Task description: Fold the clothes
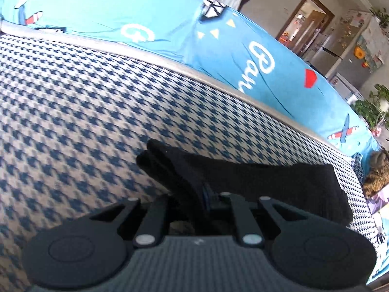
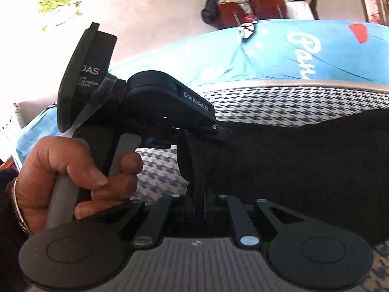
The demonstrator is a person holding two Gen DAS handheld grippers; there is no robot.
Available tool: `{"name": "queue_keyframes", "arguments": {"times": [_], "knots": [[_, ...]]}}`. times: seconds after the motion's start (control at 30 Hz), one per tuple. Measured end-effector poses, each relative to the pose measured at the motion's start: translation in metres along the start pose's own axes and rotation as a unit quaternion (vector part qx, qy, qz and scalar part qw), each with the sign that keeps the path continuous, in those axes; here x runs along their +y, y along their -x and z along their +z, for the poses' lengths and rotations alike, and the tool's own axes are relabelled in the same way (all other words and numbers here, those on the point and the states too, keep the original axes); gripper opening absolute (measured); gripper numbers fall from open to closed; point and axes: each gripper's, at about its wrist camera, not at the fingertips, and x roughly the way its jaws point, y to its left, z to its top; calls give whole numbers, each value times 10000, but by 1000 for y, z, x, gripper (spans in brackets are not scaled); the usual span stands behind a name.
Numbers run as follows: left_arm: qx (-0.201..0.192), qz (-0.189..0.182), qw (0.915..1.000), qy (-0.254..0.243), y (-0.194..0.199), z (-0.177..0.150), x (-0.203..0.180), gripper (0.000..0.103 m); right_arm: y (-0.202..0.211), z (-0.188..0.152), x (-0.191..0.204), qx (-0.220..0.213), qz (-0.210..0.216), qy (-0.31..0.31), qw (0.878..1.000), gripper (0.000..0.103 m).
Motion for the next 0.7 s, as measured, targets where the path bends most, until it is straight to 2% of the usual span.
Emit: {"name": "queue_keyframes", "arguments": {"times": [0.3,0.37,0.47,0.53,0.6,0.67,0.7], "knots": [[-57,565,9980,287,17,11,34,10,-32,10,13,92,748,-227,9969,9],[-65,744,9964,390,19,11,42,14,-40,11,16,150,908,-238,9955,9],[-41,1199,9913,544,18,8,47,26,-52,12,22,313,851,-123,9958,13],[-45,1429,9875,662,18,8,48,42,-57,13,21,381,784,3,9962,16],[-182,1625,9832,806,23,8,50,52,-55,12,19,435,740,33,9963,22],[-347,1742,9795,950,26,11,51,56,-49,9,15,442,709,-14,9965,40],[-428,1801,9776,1002,30,11,52,57,-45,7,12,431,702,-58,9966,42]]}}
